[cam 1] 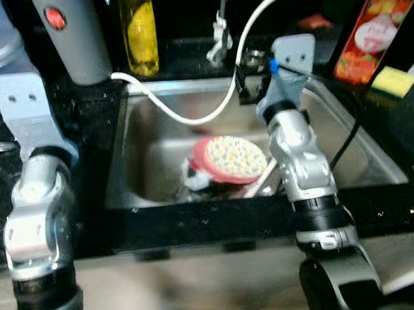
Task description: Kitchen organization
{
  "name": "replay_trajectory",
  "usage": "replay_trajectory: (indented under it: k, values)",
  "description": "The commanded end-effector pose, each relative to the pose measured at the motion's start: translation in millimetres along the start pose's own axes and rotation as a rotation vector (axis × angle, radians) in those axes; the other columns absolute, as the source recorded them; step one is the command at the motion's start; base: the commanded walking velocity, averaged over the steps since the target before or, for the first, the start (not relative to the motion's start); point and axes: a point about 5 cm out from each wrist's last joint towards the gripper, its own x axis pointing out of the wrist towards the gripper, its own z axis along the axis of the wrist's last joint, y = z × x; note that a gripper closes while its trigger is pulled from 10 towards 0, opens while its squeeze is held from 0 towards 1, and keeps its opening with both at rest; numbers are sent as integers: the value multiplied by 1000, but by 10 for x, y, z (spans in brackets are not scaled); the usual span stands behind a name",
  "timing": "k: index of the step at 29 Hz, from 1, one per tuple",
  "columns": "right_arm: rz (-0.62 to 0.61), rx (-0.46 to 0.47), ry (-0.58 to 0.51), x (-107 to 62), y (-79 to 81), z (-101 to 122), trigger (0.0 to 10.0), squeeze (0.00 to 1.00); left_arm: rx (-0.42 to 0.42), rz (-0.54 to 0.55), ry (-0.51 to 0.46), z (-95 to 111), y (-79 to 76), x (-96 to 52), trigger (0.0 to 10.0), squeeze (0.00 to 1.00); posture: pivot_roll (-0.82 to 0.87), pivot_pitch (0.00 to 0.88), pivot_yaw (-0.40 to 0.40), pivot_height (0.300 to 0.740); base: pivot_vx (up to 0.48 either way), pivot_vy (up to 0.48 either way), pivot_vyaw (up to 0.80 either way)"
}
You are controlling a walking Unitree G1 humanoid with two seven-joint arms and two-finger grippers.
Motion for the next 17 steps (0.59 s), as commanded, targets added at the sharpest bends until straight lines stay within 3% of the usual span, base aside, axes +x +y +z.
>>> replay_trajectory:
  k: [1, 3, 17]
  values:
    - [1, -4, -2, -1, 10, 15, 10000, 0, 5, -5, 6, -19, -8, 21, 10000, 0, 135, 4, -27, 740, 0, 480, 0]
    - [0, -4, -2, -1, 9, 15, 10000, 0, 5, -6, 5, -17, -10, 27, 10000, 0, 135, 4, -27, 740, 0, 418, 0]
    - [5, -3, -9, 13, 24, 19, 10000, 0, 24, -18, -3, -24, -31, 39, 10000, 0, 136, 0, -24, 740, 0, 0, 0]
